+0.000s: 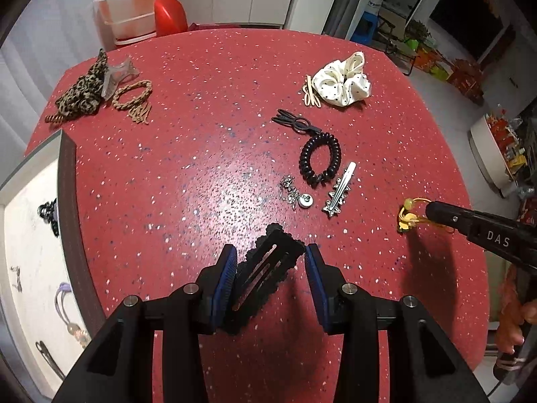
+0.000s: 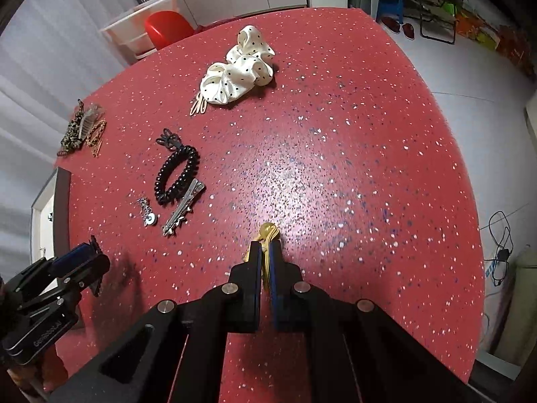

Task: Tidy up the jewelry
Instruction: 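Carry both items over the white tray and open both tools inside, then move both tools back over the remaining accessories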

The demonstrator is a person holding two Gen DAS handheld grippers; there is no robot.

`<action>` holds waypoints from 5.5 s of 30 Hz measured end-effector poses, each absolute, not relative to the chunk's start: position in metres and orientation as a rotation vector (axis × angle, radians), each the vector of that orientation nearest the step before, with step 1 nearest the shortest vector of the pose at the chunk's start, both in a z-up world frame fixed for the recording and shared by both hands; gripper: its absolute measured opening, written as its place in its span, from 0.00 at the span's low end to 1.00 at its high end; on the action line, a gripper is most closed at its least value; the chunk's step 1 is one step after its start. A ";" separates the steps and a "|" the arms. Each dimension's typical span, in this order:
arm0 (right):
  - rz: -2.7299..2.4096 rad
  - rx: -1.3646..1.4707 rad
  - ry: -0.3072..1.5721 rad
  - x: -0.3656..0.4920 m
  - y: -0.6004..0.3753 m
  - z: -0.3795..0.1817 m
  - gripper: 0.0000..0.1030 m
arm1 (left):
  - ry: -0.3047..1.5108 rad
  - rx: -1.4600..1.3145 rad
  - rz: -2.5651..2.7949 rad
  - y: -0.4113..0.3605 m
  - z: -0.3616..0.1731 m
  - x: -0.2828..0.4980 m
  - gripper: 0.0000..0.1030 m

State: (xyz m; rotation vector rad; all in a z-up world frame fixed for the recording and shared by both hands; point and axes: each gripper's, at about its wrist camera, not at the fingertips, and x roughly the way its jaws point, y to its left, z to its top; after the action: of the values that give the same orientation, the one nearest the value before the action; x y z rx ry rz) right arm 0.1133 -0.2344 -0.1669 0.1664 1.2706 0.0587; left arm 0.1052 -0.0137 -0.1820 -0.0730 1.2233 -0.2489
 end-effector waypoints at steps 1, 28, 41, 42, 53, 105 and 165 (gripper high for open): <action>0.059 0.168 1.270 0.112 -0.232 -0.166 0.05 | 1.223 -0.076 -0.246 -0.013 -0.181 0.105 0.42; 0.126 0.116 1.211 0.095 -0.182 -0.067 0.05 | 1.149 -0.167 -0.145 0.040 -0.094 0.064 0.42; 0.294 0.026 1.176 0.114 -0.080 -0.042 0.05 | 1.112 -0.242 0.016 0.133 -0.079 0.047 0.42; 0.310 0.017 1.174 0.116 -0.070 -0.041 0.05 | 1.109 -0.250 0.030 0.142 -0.079 0.046 0.42; 0.477 -0.055 1.168 0.129 0.034 -0.043 0.04 | 1.108 -0.313 0.169 0.221 -0.092 0.031 0.42; 0.597 -0.037 1.304 0.205 0.165 -0.193 0.40 | 1.149 -0.223 0.334 0.288 -0.218 0.131 0.72; 0.114 0.255 1.362 0.073 -0.132 -0.166 1.00 | 1.246 -0.015 -0.066 0.078 -0.148 0.073 1.00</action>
State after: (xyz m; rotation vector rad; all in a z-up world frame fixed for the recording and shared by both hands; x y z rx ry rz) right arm 0.0734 -0.1318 -0.1662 0.2548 1.3623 0.1140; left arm 0.0726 0.0777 -0.1479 -0.0152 1.2460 -0.0655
